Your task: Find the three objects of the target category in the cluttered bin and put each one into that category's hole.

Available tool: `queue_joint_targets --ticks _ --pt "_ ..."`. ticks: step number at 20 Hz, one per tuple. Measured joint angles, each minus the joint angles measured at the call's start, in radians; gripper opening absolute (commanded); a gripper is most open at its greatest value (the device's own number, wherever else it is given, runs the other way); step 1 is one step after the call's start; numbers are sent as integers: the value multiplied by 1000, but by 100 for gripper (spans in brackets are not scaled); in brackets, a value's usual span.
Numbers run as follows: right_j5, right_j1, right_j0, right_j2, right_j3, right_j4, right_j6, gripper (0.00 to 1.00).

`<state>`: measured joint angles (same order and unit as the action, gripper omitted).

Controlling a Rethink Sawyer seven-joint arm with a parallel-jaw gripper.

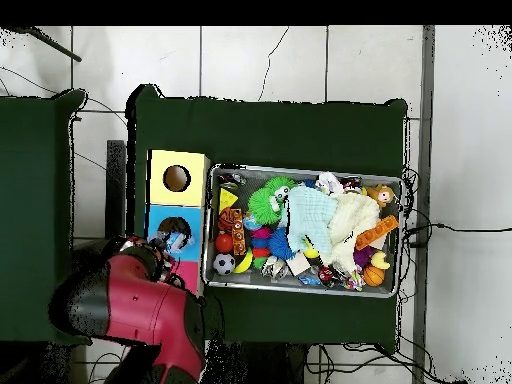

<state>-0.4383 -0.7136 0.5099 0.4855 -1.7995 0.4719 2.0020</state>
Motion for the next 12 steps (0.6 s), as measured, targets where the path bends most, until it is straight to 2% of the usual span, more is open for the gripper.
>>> queue_joint_targets --ticks 12 --pt "67 -11 -1 -13 -54 0 0 0"
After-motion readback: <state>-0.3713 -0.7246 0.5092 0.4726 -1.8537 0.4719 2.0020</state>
